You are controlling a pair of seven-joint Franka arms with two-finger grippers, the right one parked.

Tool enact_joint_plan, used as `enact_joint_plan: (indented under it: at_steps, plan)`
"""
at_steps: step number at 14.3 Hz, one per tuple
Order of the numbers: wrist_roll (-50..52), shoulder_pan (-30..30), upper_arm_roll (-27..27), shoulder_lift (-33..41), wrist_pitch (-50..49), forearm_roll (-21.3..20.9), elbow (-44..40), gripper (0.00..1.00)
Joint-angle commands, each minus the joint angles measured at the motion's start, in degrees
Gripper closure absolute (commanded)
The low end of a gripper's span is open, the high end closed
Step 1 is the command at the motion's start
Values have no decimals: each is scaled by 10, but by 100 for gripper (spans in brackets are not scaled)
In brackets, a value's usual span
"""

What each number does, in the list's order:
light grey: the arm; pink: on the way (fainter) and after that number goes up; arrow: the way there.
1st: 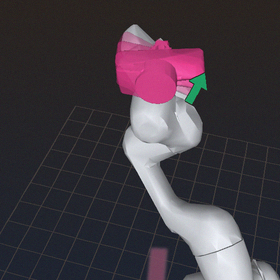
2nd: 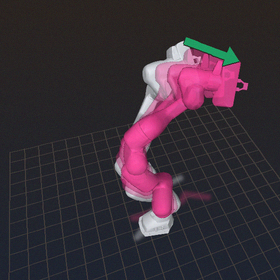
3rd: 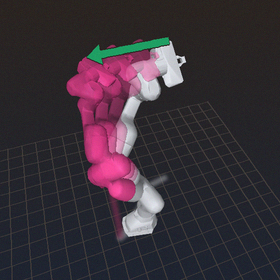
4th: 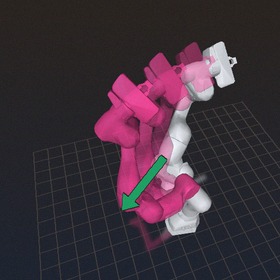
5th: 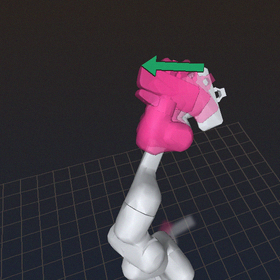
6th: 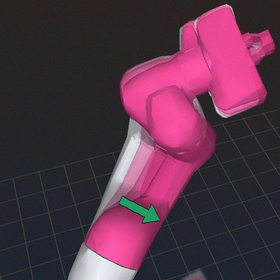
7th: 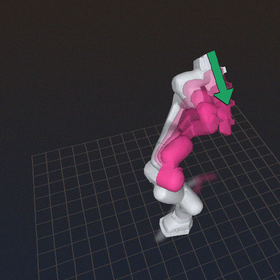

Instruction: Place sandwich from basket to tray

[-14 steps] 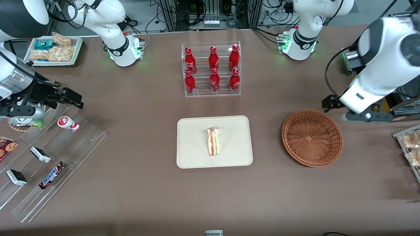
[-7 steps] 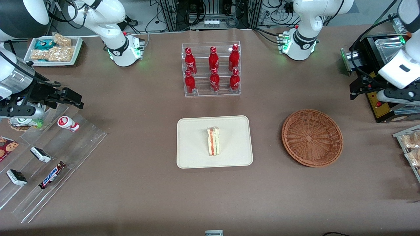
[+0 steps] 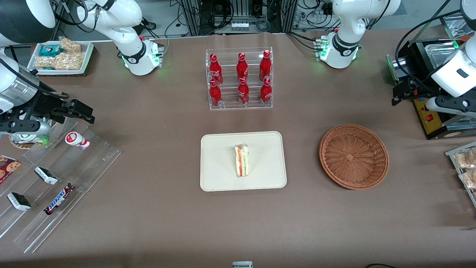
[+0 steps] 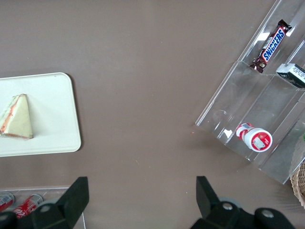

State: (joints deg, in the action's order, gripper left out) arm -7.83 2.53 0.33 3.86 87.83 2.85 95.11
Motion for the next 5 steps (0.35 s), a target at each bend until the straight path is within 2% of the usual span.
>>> enact_joint_plan:
  at_steps: [1,5]
  plan:
    - [4,-5,-8,-11,-4,6,-23,0]
    - [4,-5,-7,-13,15,2,-17,0]
